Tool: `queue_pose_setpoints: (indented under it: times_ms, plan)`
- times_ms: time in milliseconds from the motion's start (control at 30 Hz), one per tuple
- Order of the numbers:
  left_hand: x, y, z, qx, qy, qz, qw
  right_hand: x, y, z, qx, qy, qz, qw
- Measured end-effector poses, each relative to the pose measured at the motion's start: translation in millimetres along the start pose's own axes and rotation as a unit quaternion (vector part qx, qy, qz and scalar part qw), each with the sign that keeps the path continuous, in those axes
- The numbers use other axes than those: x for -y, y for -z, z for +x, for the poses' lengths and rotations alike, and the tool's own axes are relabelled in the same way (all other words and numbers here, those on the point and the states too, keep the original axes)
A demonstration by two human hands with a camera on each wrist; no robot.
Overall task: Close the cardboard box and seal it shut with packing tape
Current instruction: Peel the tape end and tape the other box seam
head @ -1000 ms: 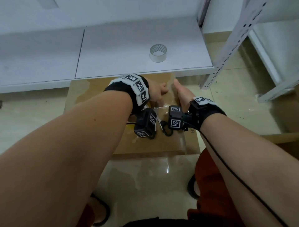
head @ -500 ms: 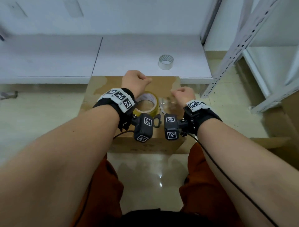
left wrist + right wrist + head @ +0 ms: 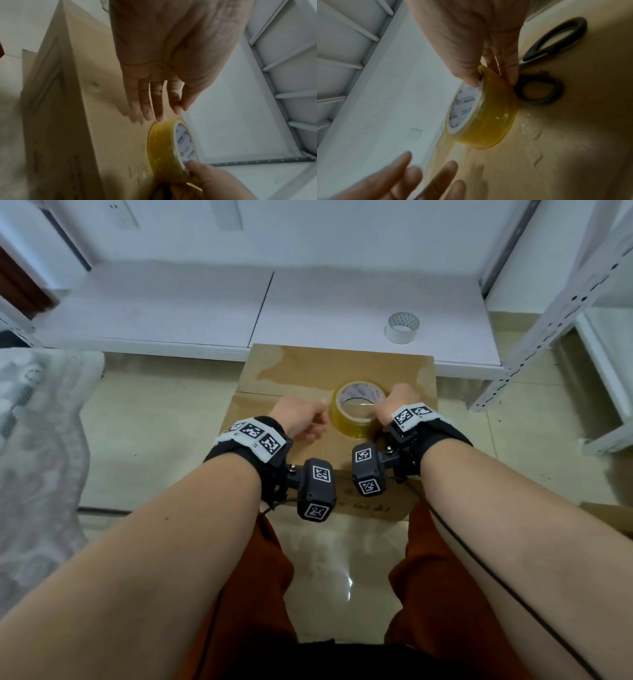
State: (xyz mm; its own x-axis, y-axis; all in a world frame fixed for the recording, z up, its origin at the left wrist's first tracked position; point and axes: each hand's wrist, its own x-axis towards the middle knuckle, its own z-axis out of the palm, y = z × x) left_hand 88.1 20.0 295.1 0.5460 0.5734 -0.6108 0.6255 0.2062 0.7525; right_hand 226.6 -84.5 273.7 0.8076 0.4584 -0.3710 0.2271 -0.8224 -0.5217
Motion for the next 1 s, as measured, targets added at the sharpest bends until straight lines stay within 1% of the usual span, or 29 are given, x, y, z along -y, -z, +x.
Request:
queue_pose_setpoints:
  times_ms: [67,167,233,333,467,533,633,733,767,833,867,900,1000]
  plan:
    - [1.9,-2.4,1.9,0.006,0.003,0.011,1.0,1.2,-0.3,-0.3,-0.018,0.015,0.007,1.0]
    - [4.0,-2.7,7.6,0.013,0.007,0.006,1.0,7.5,1.7,-4.1,-0.018,0.05,0.053,0.997]
    - [2.0,0.1,10.2,0.031,0.002,-0.047,0.998,8.9,2.2,-5.4,-0.024,0.057,0.097,0.993]
    - [-4.8,3.8,10.7,0.075,-0.017,-0.174,0.982,10.1,2.3,-9.4,-0.01,0.047,0.156,0.987]
    - [-13.7,-1.5,4.1,0.127,-0.02,-0.241,0.962,7.7,4.3,-11.0,0.017,0.045,0.215,0.975]
    - [-18.7,-5.6,-0.6,0.152,-0.034,-0.252,0.955,4.6,6.7,-6.3,0.02,0.029,0.224,0.974]
    - [-22.6,-8.1,-5.0,0.193,-0.062,-0.237,0.95,-0.3,9.3,3.9,0.01,-0.002,0.257,0.966]
    - [-20.7,-6.6,-2.7,0.186,-0.071,-0.225,0.954,5.5,12.4,0.1,-0.001,0.0,0.28,0.96]
    - [-19.5,-5.9,-1.2,0.18,-0.074,-0.222,0.955,9.0,12.7,-4.0,0.014,-0.007,0.309,0.951]
    - [-16.7,-5.1,1.9,0.171,-0.079,-0.223,0.957,13.9,10.1,-8.4,0.085,-0.015,0.364,0.927]
    - [-15.7,-4.5,2.9,0.169,-0.08,-0.222,0.957,16.4,8.2,-10.5,0.12,-0.009,0.374,0.92]
    - [-15.2,-3.8,3.5,0.168,-0.08,-0.22,0.957,18.8,6.0,-12.6,0.139,-0.001,0.377,0.916]
    - [-16.4,-1.2,2.4,0.152,-0.082,-0.23,0.958,27.7,3.4,-21.4,0.157,0.015,0.406,0.9]
